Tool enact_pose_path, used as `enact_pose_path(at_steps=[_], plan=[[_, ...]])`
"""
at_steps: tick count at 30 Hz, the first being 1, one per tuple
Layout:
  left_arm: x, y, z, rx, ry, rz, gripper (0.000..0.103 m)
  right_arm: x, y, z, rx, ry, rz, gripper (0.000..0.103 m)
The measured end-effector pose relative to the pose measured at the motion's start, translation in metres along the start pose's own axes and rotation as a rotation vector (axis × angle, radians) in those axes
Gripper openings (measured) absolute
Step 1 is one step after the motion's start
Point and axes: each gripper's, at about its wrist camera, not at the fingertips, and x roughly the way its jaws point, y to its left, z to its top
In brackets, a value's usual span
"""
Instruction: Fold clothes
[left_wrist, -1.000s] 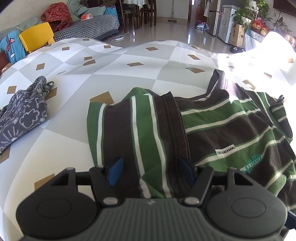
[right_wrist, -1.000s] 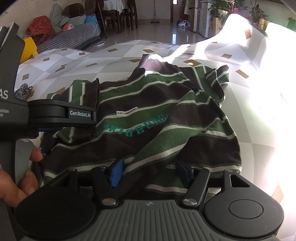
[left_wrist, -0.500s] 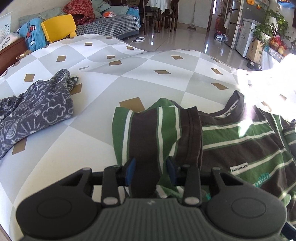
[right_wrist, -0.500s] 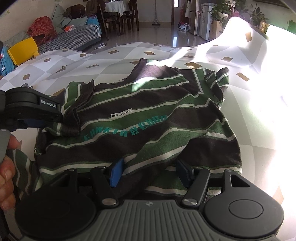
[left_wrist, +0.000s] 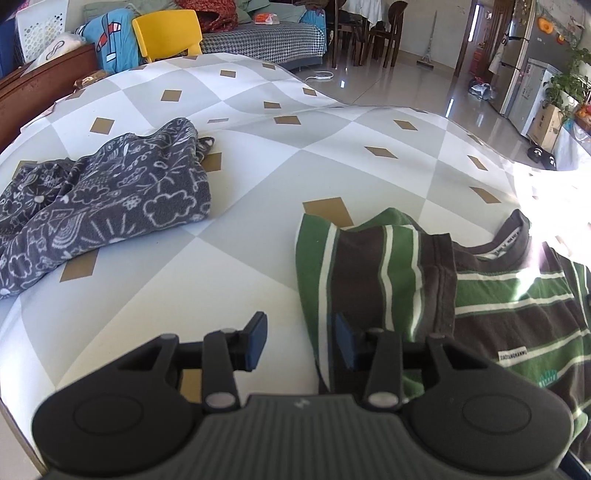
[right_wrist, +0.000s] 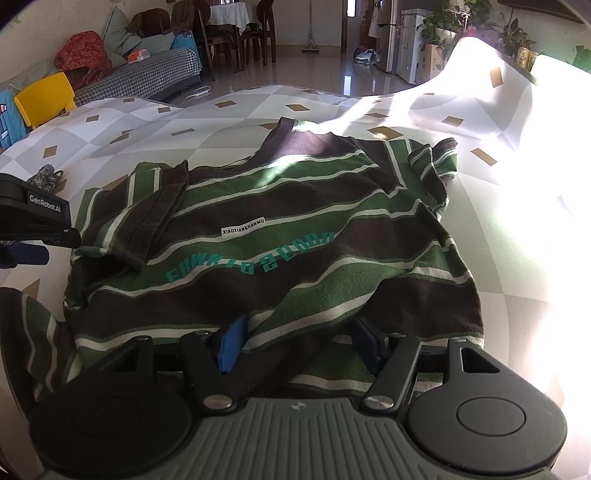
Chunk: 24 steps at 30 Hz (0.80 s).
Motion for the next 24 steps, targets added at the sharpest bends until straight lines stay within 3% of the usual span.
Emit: enact_pose_path(at_steps=[5, 7, 10, 16, 18, 24], plan=[[-0.007, -0.013, 0.0, 0.02, 0.006, -0.092, 0.057, 0.0, 0.001, -0.001, -0.004, -0.004, -0.007, 0.064], [-0.009, -0.02, -0.002, 0.037, 0.004, -0.106, 0.071, 0.0, 0.001, -0.001, -0.005, -0.005, -0.007, 0.064], [-0.005, -0.028, -0.006, 0.056, 0.025, -0.128, 0.075, 0.0, 0.001, -0.001, -0.006, -0.006, -0.008, 0.064], [0.007, -0.037, -0.013, 0.082, 0.058, -0.099, 0.083, 0.0, 0.001, -0.001, -0.006, -0.007, -0.007, 0.064], [0.01, -0.037, -0.015, 0.086, 0.059, -0.082, 0.082, 0.0, 0.001, -0.001, -0.006, -0.007, -0.007, 0.064], [0.015, -0.03, -0.016, 0.066, 0.065, -0.067, 0.055, 0.001, 0.002, -0.001, -0.007, -0.008, -0.01, 0.064]])
